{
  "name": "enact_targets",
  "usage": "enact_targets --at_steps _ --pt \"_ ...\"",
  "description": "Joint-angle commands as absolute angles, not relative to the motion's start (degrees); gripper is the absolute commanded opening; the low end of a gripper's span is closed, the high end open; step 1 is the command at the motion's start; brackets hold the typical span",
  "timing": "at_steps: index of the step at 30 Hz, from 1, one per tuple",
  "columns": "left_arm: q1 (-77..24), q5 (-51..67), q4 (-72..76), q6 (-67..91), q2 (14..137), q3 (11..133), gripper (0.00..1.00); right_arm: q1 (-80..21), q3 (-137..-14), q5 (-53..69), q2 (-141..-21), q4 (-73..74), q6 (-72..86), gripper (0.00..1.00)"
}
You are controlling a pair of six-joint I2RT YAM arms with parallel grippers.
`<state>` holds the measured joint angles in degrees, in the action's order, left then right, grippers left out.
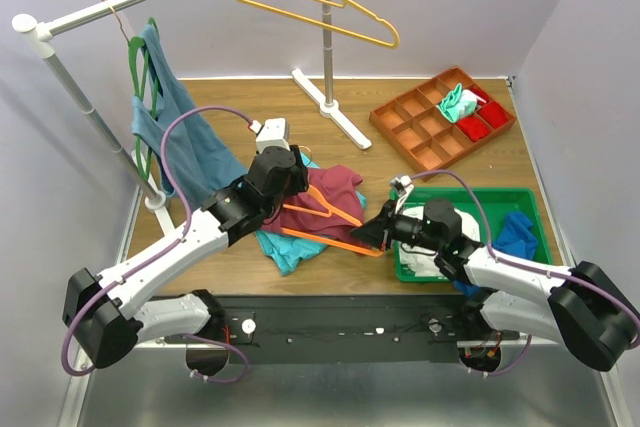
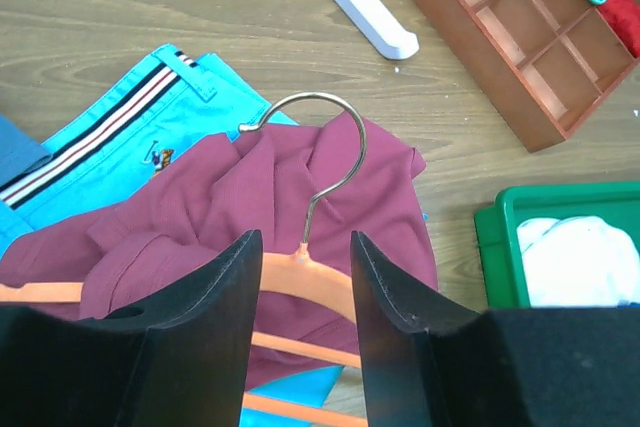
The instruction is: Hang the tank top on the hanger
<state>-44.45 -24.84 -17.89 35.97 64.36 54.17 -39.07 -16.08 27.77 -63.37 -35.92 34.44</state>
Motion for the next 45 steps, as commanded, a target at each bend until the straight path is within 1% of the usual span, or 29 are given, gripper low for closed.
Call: enact_targets --at_steps 1,11,14,15,17,18,20,21,22,25,26,28,29,30,33,35,37,38,41,45 --pt "-44.21 -24.26 -14.85 33.58 67.49 55.10 0.49 -39.81 -17.84 26.19 -63.46 -38.06 32.87 0.01" --pt "-44.21 -26.37 -14.50 32.43 73.65 57.74 0.48 -39.99 -17.75 26.02 -63.72 -37.35 32.52 0.01" --pt "-44.21 -26.63 -14.41 32.17 74.79 57.92 0.39 -40.08 -18.10 25.49 -63.63 -36.30 32.26 0.01" --pt "-44.30 -26.54 -14.15 32.25 74.88 57.66 0.30 -40.08 -18.19 25.31 -63.46 -35.52 32.08 0.01" --pt "-44.21 -26.54 -13.63 32.26 74.79 56.61 0.20 -40.08 -18.28 24.70 -63.11 -34.81 31.82 0.01" --pt "-44.21 -26.54 -13.45 32.34 74.79 56.25 0.11 -40.08 -18.28 24.44 -63.02 -34.11 31.82 0.01" --pt "-44.21 -26.72 -13.53 32.34 74.36 55.46 0.02 -40.17 -18.54 23.74 -62.93 -33.05 31.55 0.01" --pt "-44.21 -26.72 -13.36 32.26 74.18 55.11 0.00 -40.17 -18.63 23.30 -62.84 -31.31 31.55 0.01" --pt "-44.21 -26.72 -13.10 32.26 74.01 54.85 0.00 -40.17 -18.89 22.86 -62.75 -30.16 31.47 0.02" --pt "-44.30 -26.89 -12.83 32.08 72.78 53.79 0.00 -40.25 -19.95 19.26 -61.35 -24.36 31.73 0.09" --pt "-44.30 -26.98 -12.75 31.99 72.16 53.27 0.00 -40.25 -20.39 16.81 -60.65 -22.69 31.82 0.18" --pt "-44.30 -26.89 -12.39 31.99 71.63 52.74 0.00 -40.25 -20.65 15.04 -58.03 -18.12 32.08 0.30" --pt "-44.30 -26.98 -12.39 31.91 71.28 52.30 0.00 -40.25 -20.74 13.20 -57.05 -16.80 32.52 0.39" --pt "-44.30 -26.98 -12.39 31.90 71.11 52.12 0.00 -40.25 -21.18 12.31 -55.82 -13.92 32.87 0.41" --pt "-44.30 -26.98 -12.22 31.99 70.49 51.33 0.00 -40.25 -22.41 8.00 -51.34 -7.85 34.36 0.43" --pt "-44.30 -26.98 -12.13 32.08 70.05 50.89 0.00 -40.25 -23.11 5.20 -48.01 -5.72 36.11 0.48" --pt "-44.30 -26.81 -12.04 32.08 69.70 50.63 0.00 -40.25 -23.99 3.35 -46.41 -2.91 37.09 0.48" --pt "-44.30 -26.81 -12.04 32.17 69.35 50.36 0.00 -40.25 -24.52 0.38 -45.80 -1.60 38.57 0.50" --pt "-44.38 -26.54 -11.87 32.17 68.56 49.92 0.00 -40.25 -27.23 -3.41 -47.02 2.98 39.20 0.49" --pt "-44.38 -26.28 -11.43 31.99 67.77 49.31 0.00 -40.25 -30.23 -3.26 -53.94 5.71 38.76 0.47"
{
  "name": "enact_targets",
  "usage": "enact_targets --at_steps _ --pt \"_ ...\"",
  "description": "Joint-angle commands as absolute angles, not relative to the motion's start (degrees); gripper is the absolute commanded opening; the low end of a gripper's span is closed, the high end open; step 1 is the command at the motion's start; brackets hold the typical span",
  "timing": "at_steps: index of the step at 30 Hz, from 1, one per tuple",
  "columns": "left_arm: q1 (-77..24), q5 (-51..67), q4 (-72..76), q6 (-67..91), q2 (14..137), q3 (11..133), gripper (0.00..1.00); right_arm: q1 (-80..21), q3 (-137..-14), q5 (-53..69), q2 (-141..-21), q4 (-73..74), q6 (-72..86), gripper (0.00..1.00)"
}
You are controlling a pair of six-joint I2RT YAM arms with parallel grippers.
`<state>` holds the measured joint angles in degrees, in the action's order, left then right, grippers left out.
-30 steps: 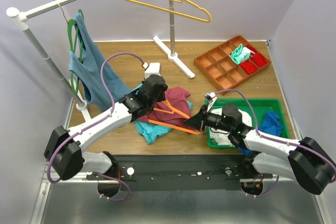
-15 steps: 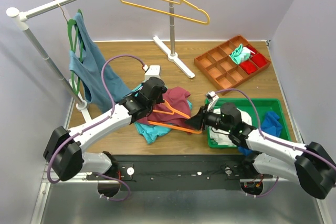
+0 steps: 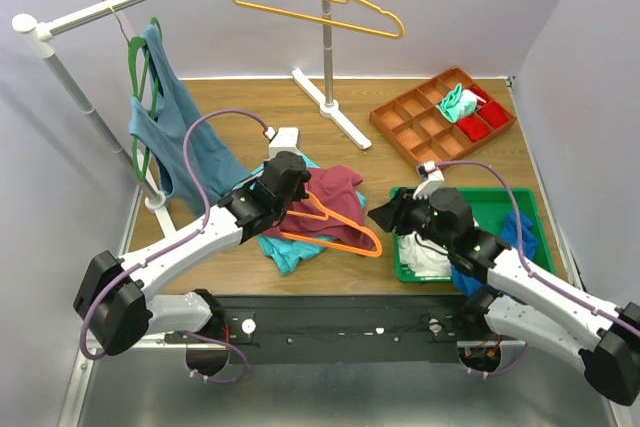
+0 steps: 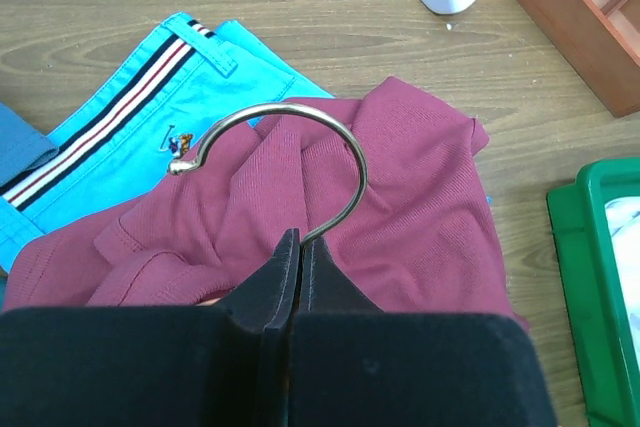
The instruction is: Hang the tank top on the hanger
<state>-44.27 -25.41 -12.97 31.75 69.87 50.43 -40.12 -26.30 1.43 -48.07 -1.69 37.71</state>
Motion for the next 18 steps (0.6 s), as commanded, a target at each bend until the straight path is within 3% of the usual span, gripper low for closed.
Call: enact_targets --at_steps 1,9,18 --pt "-44.38 -26.19 -11.08 31.99 67.68 49.22 0.00 -40.25 -30.76 -2.38 -55.44 5.63 38.59 0.47" --pt "-44.38 -25.93 -10.55 32.26 67.32 49.13 0.00 -40.25 -31.99 8.60 -64.60 3.87 33.58 0.47" --pt "-44.47 -26.10 -10.46 32.26 67.24 49.31 0.00 -40.25 -31.91 11.86 -69.86 2.03 32.34 0.49"
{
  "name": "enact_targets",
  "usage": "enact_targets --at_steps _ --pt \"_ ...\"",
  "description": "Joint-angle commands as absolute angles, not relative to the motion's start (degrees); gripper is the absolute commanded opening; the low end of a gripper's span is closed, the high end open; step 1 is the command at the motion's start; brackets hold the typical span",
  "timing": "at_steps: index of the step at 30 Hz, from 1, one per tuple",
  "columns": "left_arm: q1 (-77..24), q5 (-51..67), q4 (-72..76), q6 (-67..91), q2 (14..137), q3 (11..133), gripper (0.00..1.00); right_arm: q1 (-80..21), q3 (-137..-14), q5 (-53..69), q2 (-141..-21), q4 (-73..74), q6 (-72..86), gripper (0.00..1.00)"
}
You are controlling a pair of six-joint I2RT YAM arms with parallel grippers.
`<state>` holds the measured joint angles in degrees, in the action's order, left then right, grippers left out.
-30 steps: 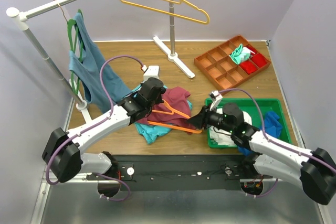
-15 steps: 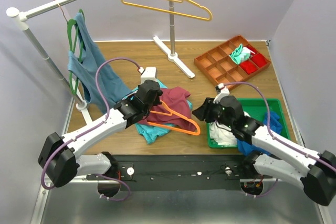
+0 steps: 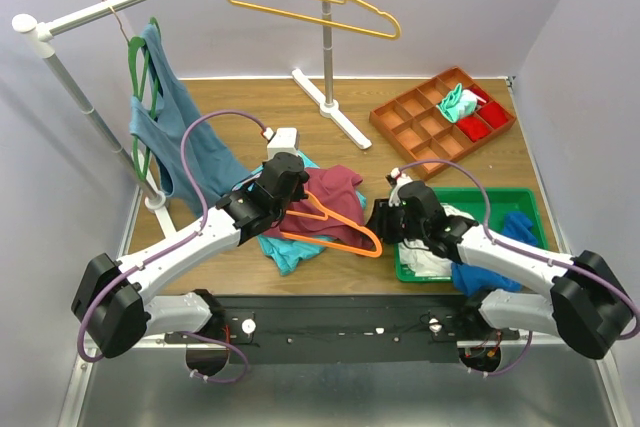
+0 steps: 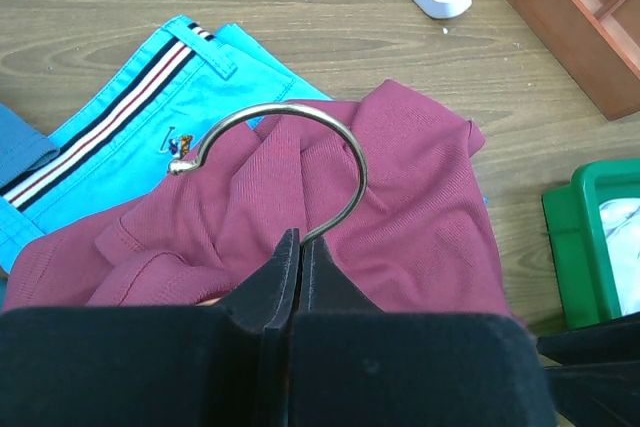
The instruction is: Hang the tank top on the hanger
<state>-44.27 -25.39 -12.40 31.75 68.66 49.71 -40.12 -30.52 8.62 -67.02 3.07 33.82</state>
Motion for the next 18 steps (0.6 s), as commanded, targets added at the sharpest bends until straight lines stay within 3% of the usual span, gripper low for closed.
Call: enact_targets --at_steps 1,8,11,12,15,18 --pt "-44.39 -26.10 -10.37 32.26 67.24 49.39 0.00 -40.25 -31.90 11.95 -70.22 1.76 32.43 0.49" --pt "-44.38 -26.63 -10.28 32.34 67.76 50.10 0.00 -40.25 -32.52 9.06 -73.04 0.53 33.66 0.46" --pt "-44.38 -27.77 -10.28 32.61 67.41 50.19 0.00 -40.25 -33.13 4.67 -71.46 1.40 34.80 0.34" --pt "-44.38 -29.08 -10.37 32.69 67.41 50.19 0.00 -40.25 -33.40 1.70 -70.85 3.06 34.98 0.22" --pt "-44.38 -31.02 -10.11 32.96 67.24 50.10 0.00 -40.25 -34.63 -3.32 -68.12 6.66 36.03 0.04" --pt "-44.38 -33.13 -9.76 33.13 67.32 50.27 0.00 -40.25 -35.07 -4.92 -65.14 9.48 36.30 0.01"
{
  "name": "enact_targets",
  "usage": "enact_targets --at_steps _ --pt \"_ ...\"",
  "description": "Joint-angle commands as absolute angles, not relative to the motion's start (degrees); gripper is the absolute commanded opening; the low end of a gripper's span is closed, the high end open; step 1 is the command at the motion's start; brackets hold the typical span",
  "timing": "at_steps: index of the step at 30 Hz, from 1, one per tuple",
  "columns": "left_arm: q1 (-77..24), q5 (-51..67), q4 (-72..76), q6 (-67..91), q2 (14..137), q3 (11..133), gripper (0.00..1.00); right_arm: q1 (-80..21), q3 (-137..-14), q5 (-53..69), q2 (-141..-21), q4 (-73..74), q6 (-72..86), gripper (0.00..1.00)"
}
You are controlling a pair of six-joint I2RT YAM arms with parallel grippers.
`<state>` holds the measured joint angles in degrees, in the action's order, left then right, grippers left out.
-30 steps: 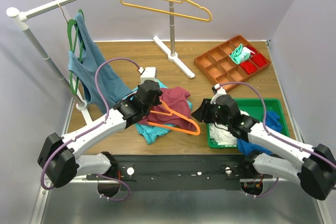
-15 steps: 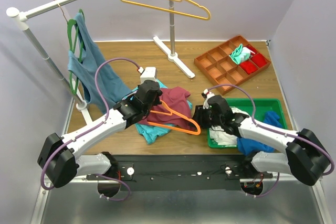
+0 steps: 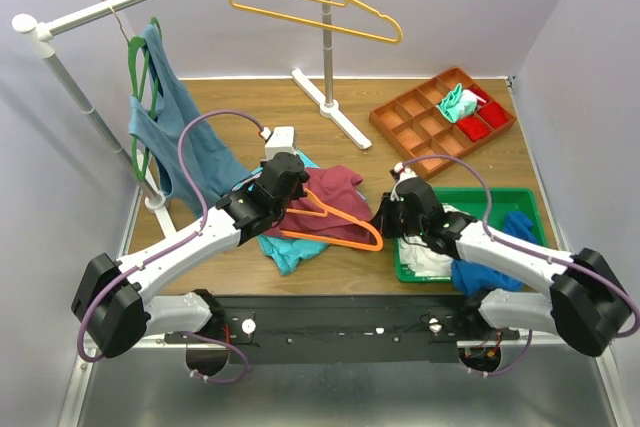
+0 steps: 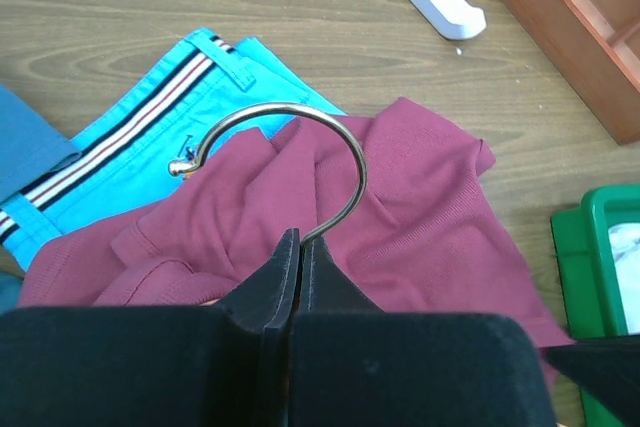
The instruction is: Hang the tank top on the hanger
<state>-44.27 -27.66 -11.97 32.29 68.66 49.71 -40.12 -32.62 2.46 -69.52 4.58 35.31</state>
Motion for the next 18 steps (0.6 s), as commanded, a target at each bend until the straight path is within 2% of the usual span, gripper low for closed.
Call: enact_targets --at_steps 1,18 --pt "-44.38 -34.18 -9.41 33.13 67.41 50.27 0.00 -40.25 -35.16 -5.10 -64.61 10.01 36.12 0.01" --pt "-44.38 -42.89 -6.86 34.10 68.82 48.69 0.00 -40.25 -39.19 -6.07 -59.94 19.16 36.74 0.01"
